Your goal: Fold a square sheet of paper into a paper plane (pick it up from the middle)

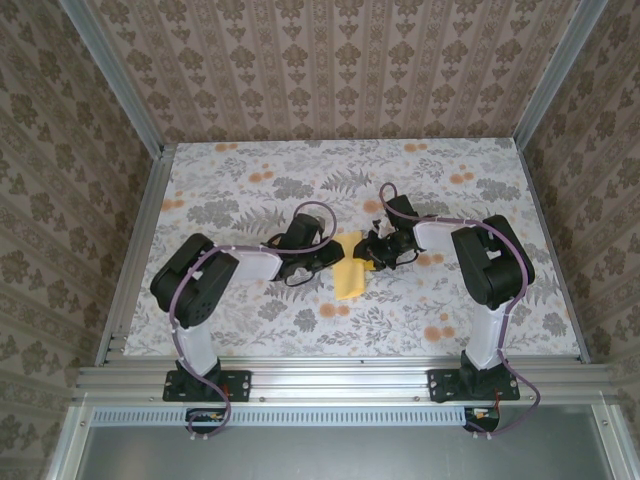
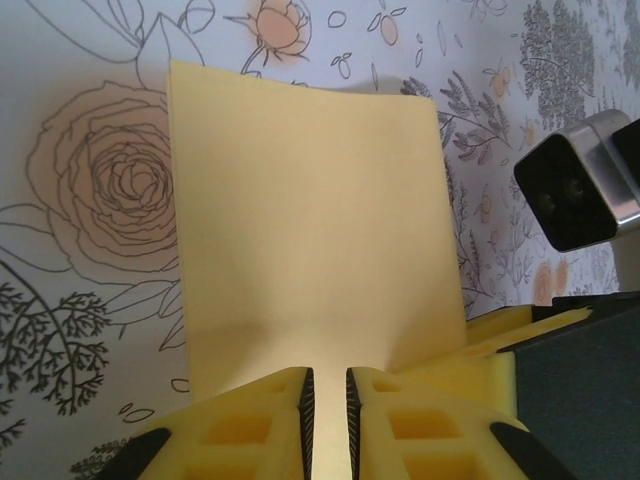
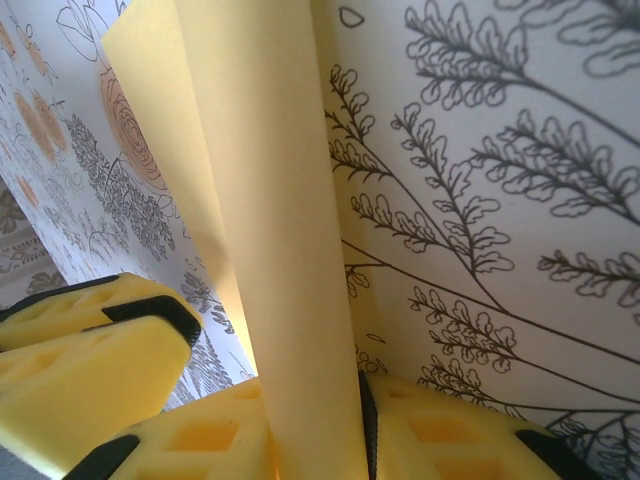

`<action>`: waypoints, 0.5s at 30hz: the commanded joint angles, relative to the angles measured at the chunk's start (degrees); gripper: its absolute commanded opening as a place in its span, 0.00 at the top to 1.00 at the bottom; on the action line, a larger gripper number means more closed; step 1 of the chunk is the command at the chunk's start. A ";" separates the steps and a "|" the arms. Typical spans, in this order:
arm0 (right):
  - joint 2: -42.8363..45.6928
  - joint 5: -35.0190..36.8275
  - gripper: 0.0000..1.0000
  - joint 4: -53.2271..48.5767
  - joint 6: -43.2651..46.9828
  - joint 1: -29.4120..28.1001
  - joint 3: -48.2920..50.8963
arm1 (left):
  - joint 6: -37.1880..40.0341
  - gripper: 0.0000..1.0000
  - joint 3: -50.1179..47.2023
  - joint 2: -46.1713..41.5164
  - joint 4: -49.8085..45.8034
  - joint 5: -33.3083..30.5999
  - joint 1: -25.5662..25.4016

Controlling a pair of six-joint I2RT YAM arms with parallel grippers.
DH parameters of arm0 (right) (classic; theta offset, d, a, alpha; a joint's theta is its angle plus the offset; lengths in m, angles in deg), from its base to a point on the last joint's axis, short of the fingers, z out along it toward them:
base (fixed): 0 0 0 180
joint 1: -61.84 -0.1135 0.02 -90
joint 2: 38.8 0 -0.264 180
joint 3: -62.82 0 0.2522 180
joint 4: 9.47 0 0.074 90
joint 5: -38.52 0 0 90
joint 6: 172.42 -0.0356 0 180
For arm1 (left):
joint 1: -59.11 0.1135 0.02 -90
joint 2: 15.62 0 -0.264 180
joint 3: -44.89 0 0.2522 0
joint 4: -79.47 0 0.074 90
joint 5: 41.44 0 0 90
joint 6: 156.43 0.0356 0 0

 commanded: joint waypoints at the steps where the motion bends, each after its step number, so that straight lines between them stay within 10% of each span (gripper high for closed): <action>1: -7.31 18.47 0.71 -8.09 0.97 1.13 3.74 | 0.20 0.82 1.59 1.03 -2.71 0.07 -0.33; 15: -7.35 18.42 0.71 -8.02 1.07 1.08 4.01 | 0.55 0.88 2.74 2.79 -9.26 -2.56 -1.02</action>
